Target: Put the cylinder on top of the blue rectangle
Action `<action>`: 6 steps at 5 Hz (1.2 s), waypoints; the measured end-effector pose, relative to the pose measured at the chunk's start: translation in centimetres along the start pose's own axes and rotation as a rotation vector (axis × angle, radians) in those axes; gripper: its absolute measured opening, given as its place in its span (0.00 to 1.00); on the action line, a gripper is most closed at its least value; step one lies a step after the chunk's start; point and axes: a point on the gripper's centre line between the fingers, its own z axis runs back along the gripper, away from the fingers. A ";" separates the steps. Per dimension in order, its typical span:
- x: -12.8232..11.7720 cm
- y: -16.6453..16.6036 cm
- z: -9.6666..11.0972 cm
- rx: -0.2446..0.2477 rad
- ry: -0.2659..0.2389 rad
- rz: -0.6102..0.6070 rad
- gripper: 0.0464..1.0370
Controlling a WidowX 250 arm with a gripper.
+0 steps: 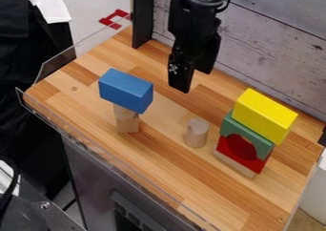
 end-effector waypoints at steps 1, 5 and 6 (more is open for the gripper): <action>0.0 0.4 -0.9 0.034 0.003 0.004 0.96; -1.3 2.1 -2.4 0.083 0.050 0.021 0.96; -2.8 2.5 -2.8 0.087 0.071 -0.003 0.96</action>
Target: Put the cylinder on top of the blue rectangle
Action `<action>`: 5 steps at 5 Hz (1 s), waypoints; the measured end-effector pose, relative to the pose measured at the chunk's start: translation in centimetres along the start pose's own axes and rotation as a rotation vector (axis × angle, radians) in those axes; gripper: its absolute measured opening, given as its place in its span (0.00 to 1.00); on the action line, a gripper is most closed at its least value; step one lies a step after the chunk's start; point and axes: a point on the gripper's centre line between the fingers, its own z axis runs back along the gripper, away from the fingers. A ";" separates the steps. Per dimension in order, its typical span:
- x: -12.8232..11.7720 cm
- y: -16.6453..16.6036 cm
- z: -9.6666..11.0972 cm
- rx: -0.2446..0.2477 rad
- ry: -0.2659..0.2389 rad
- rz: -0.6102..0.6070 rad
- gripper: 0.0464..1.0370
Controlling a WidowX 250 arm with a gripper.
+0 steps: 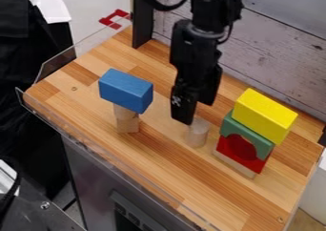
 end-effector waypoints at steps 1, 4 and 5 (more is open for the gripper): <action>-1.0 0.1 -0.2 -0.003 0.014 -0.014 0.96; 0.4 0.0 -0.8 -0.009 0.028 0.035 0.96; 0.5 0.1 -2.0 0.019 0.054 0.062 0.93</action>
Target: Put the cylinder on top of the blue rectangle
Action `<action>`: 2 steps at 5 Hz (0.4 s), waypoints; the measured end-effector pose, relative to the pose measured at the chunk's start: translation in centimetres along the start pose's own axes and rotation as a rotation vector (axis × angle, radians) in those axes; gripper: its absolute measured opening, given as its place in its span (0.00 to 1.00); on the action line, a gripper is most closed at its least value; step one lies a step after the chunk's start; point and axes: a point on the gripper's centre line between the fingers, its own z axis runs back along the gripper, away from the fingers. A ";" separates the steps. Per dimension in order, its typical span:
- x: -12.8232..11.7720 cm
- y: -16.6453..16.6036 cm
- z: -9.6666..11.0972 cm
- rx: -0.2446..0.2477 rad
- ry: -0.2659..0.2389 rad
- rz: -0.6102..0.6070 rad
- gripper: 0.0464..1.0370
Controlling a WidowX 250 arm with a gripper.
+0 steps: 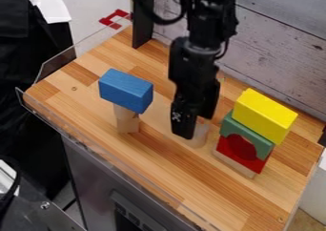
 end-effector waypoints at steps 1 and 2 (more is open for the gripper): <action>0.0 0.0 -0.2 -0.006 0.015 0.010 0.65; -0.1 -0.2 -0.2 -0.020 0.015 0.014 0.45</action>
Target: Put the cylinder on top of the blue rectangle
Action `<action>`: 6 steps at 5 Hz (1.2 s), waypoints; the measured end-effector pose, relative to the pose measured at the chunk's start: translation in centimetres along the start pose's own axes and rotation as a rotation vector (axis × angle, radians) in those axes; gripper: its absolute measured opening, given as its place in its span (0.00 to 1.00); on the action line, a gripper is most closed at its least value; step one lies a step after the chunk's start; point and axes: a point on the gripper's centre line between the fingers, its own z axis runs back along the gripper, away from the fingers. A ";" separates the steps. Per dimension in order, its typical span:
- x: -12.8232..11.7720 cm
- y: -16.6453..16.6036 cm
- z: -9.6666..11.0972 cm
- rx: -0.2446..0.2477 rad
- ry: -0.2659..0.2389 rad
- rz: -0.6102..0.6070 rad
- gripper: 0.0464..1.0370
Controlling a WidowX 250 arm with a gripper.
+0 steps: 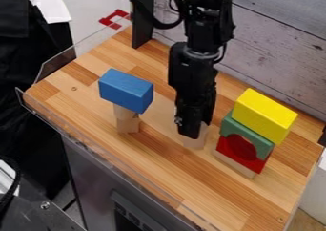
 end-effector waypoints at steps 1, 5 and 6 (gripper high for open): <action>0.1 0.0 0.0 0.000 -0.002 0.000 0.45; 5.2 -0.6 12.8 -0.183 0.016 0.024 0.45; 6.8 1.5 13.1 -0.178 0.063 0.070 0.44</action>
